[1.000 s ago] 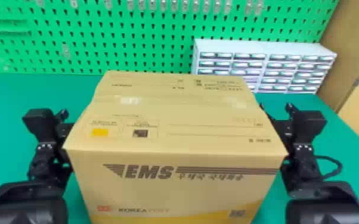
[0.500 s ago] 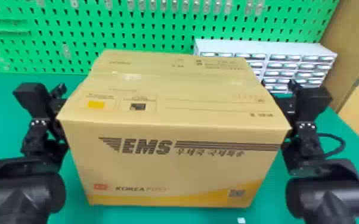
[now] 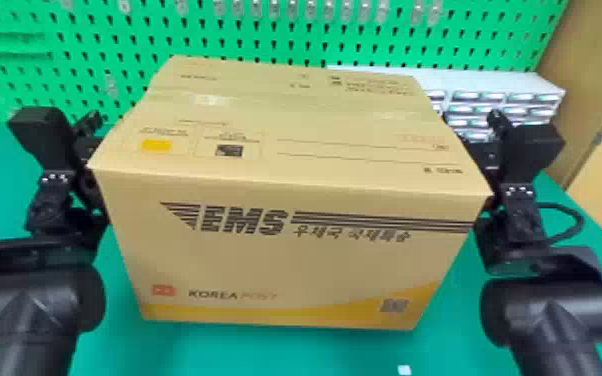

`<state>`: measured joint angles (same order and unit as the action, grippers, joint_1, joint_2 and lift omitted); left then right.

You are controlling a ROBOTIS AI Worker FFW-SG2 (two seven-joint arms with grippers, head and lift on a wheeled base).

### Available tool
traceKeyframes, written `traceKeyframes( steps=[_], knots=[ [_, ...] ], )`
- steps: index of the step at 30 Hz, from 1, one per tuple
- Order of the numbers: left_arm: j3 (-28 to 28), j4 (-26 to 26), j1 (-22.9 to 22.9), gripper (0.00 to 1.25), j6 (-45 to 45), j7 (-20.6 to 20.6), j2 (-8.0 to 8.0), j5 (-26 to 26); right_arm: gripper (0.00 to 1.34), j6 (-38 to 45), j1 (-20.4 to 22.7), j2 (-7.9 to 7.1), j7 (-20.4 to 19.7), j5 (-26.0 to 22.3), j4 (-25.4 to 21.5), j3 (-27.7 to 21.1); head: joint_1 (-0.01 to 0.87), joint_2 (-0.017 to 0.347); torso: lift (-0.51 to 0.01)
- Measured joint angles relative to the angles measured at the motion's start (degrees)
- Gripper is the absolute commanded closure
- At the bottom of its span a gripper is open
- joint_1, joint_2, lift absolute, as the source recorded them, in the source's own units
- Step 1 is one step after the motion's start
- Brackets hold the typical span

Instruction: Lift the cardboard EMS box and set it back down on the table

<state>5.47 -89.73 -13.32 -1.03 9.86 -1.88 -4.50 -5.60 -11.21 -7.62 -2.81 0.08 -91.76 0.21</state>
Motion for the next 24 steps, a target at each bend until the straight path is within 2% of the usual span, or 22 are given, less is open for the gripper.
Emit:
traceKeyframes(
  steps=[24],
  knots=[
    [0.0, -0.5, 0.0, 0.46, -0.9, 0.0, -0.06, 0.8, 0.50, 0.0, -0.1, 0.28, 0.0, 0.0, -0.3, -0.6, 0.678, -0.014, -0.100]
  ],
)
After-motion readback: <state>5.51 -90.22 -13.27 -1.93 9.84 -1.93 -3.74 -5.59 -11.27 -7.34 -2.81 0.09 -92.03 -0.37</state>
